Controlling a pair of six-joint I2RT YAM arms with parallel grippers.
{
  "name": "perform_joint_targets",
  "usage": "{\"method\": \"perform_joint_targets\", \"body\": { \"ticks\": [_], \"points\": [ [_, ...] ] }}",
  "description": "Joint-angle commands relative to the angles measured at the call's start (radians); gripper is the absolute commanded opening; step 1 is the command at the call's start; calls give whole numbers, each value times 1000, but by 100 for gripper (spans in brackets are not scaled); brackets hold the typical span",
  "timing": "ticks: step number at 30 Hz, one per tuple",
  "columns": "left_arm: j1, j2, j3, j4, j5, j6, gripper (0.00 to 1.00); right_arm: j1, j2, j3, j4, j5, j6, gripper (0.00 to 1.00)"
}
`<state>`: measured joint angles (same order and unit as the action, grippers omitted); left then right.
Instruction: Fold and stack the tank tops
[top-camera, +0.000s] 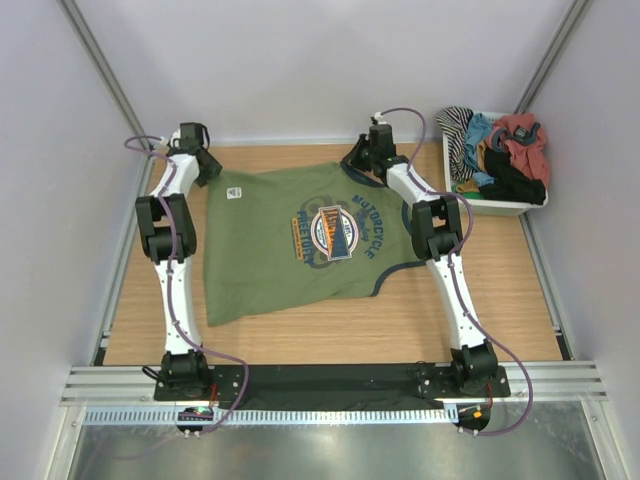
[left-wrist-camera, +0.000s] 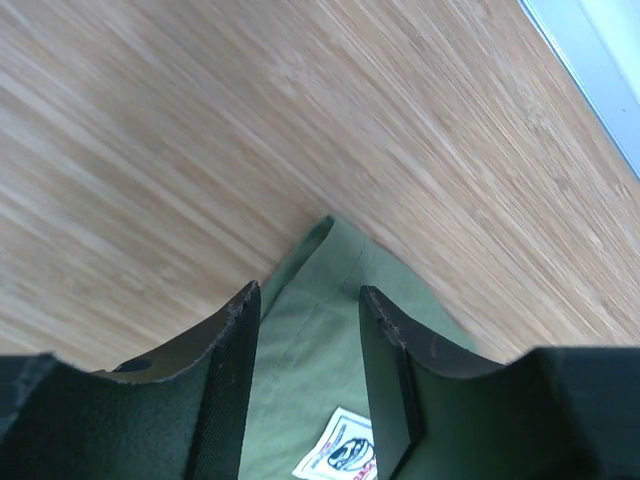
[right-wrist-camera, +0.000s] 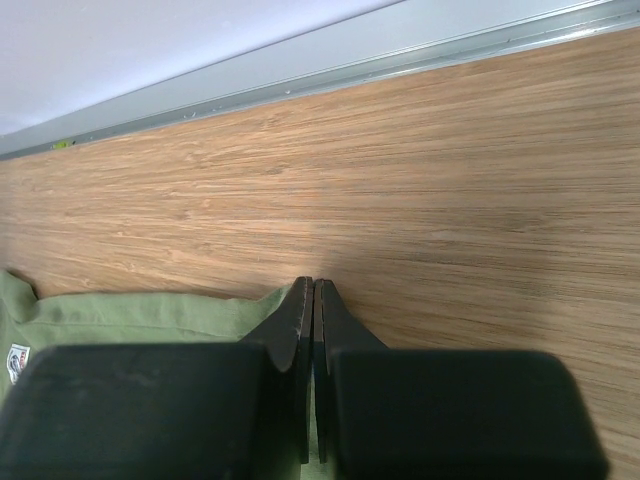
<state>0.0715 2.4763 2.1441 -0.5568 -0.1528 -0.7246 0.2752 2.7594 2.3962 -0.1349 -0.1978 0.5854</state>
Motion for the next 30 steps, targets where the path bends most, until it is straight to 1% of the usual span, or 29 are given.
{"method": "perform_joint_targets", "body": {
  "ticks": [1,7,8,10,11,18,23,27,30],
  "points": [
    [-4,42,77,11,12,5,45,9,-72,-12,-2,-18,-10,1],
    [-2,93,114,-2,19,2,36,9,-76,-16,3,-20,-15,1],
    [-2,96,117,0,21,4,27,7,-78,-16,3,-22,-13,1],
    [-4,105,128,-2,25,8,16,9,-83,-15,4,-23,-15,1],
    [-3,105,132,-2,35,10,0,9,-84,-14,4,-20,-15,1],
    [-2,33,114,-8,33,19,0,-8,-118,-12,18,-12,-24,1],
    [-6,-75,54,24,32,27,0,-16,-164,14,21,-14,-35,1],
    [-10,-155,-51,100,42,31,0,-16,-222,-49,44,-18,-50,1],
    [-15,-198,-96,126,52,33,0,-16,-267,-109,58,-28,-53,1]
  ]
}}
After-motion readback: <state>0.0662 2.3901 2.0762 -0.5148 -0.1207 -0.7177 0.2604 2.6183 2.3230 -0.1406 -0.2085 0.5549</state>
